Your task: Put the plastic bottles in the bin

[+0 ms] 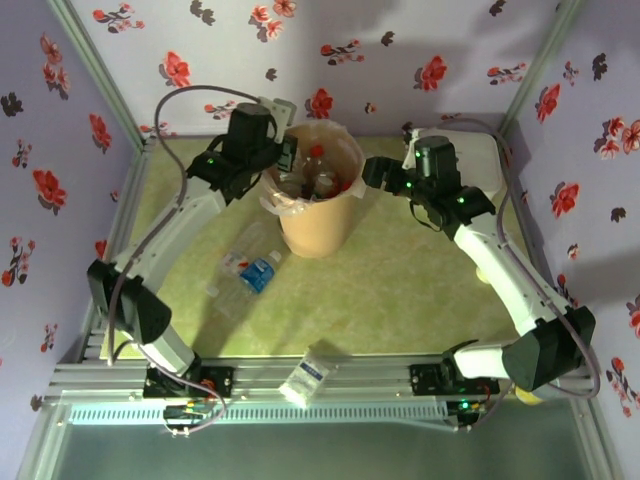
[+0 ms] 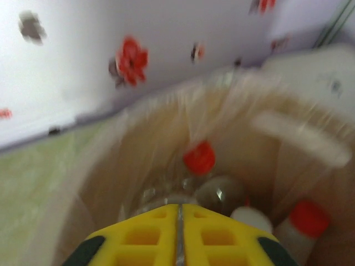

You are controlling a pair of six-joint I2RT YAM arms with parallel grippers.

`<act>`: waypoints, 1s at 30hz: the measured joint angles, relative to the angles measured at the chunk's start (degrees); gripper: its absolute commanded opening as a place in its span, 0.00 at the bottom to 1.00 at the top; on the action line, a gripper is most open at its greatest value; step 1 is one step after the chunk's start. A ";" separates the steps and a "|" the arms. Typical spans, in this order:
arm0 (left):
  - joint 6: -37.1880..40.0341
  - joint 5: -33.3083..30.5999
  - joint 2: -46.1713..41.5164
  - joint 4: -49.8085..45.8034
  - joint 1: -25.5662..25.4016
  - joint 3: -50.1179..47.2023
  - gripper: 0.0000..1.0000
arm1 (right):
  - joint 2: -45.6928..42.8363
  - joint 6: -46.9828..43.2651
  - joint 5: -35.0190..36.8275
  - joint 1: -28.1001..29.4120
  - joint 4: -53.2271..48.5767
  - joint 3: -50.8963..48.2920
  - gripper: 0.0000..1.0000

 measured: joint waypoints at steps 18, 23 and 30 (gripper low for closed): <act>5.18 7.89 -3.06 -4.85 -0.04 4.66 0.73 | 0.52 0.00 -0.13 0.00 0.20 0.00 0.82; 5.57 9.97 -5.49 -5.86 0.37 14.99 0.80 | 0.52 -0.02 -0.13 0.00 0.20 -0.02 0.82; 1.81 10.40 -20.37 -8.74 11.04 3.89 0.82 | 0.52 -0.02 -0.11 0.00 0.28 -0.24 0.82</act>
